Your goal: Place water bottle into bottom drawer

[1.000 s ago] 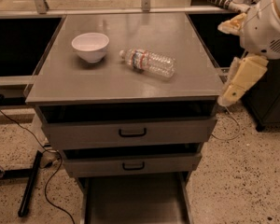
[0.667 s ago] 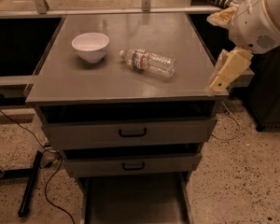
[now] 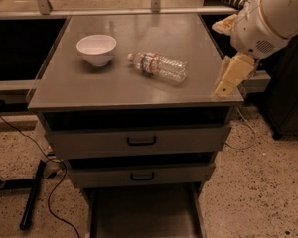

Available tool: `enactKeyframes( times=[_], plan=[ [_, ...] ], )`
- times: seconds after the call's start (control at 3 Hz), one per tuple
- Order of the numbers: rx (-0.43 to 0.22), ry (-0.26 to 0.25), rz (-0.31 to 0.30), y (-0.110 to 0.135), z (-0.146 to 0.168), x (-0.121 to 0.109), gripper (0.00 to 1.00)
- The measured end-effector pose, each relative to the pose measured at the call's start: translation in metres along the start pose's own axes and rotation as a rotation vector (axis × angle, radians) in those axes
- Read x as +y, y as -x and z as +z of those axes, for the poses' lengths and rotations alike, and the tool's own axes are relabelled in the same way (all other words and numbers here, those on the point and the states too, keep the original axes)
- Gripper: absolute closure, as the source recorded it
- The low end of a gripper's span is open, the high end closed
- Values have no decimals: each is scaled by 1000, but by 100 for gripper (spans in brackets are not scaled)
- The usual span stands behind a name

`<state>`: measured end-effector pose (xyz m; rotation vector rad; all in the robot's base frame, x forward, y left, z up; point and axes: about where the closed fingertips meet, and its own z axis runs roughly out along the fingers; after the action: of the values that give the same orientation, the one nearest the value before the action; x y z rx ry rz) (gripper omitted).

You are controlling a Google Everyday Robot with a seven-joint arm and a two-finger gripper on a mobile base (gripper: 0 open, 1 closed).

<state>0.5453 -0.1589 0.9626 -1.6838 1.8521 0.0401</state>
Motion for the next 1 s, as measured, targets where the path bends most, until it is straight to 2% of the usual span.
enactKeyframes(
  times=[0.33, 0.67, 1.0],
  plan=[
    [16, 43, 18, -7, 33, -11, 0],
    [4, 91, 64, -18, 66, -22, 0],
    [-36, 114, 82, -15, 93, -36, 0]
  ],
)
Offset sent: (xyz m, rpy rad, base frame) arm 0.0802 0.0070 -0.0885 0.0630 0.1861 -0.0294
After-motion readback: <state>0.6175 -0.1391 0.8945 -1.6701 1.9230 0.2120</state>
